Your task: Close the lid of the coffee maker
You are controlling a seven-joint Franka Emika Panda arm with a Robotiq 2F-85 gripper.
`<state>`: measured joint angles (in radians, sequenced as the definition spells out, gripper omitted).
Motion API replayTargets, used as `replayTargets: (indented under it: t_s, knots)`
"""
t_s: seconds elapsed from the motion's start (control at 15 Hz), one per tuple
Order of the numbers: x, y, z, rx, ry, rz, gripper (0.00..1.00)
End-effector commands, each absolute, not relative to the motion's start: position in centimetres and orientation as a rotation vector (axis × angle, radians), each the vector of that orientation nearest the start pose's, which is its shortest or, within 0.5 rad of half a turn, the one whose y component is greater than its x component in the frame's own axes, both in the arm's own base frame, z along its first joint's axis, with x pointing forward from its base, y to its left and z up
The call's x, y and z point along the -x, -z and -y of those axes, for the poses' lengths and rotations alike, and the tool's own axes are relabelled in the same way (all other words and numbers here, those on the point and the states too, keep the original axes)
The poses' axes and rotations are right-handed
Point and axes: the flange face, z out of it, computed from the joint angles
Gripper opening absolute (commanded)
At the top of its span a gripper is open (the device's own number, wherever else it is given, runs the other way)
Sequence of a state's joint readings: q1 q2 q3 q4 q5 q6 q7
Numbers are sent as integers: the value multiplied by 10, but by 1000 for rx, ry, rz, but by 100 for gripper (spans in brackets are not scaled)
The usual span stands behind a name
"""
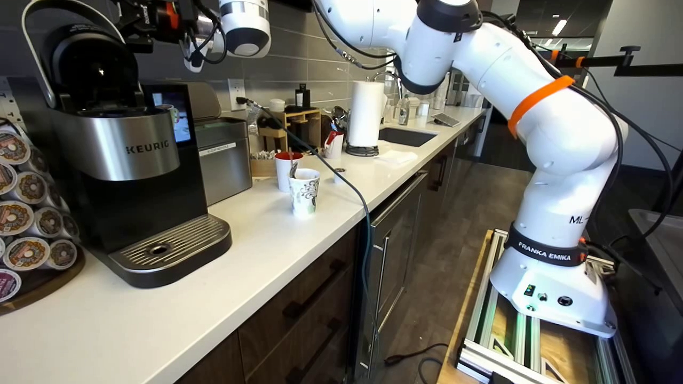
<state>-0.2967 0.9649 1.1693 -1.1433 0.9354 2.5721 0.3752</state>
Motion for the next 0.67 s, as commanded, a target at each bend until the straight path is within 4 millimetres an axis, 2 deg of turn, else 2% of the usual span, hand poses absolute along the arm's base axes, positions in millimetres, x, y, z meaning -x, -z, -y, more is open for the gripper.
replayTargets:
  t_s: [0.0,0.4,0.6]
  knots:
    - [-741,-508,-255,1292,-384,-638,100]
    - [-731,-501,-257,1309,-588,-584,100]
    - [-736,-504,-256,1277,-520,-605,100]
